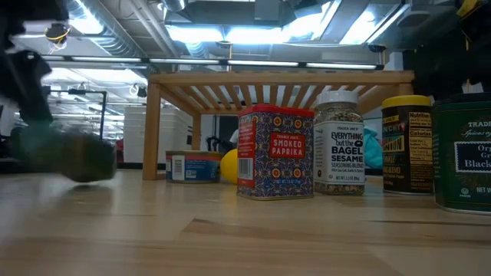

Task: Shelf spices
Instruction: Put the green seasoning bottle on the shelf

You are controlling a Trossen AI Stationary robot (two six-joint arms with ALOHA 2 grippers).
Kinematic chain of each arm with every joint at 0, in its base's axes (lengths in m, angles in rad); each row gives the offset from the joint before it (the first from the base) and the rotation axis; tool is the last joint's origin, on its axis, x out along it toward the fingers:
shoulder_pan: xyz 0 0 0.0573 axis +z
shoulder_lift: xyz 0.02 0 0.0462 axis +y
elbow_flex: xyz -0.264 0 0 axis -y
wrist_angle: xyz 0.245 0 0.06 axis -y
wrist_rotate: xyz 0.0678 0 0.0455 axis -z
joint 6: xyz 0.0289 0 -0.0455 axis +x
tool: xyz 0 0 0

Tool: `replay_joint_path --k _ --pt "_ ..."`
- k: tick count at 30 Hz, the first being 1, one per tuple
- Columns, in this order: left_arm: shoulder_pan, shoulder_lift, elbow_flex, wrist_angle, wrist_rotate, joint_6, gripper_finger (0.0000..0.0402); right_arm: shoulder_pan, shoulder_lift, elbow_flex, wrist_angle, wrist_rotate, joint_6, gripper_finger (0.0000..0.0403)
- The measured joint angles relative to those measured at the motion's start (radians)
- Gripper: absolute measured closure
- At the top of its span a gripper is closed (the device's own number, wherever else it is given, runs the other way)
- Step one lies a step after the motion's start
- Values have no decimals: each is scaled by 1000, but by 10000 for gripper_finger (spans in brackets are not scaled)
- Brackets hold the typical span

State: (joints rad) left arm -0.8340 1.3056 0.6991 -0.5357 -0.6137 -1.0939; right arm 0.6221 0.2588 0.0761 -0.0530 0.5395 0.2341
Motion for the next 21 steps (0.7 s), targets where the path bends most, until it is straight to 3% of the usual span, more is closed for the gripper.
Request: replay_joint_path --k 21 --pt "8 -4 3 22 1 0 169 -1 -1 2 5 -1 1 159"
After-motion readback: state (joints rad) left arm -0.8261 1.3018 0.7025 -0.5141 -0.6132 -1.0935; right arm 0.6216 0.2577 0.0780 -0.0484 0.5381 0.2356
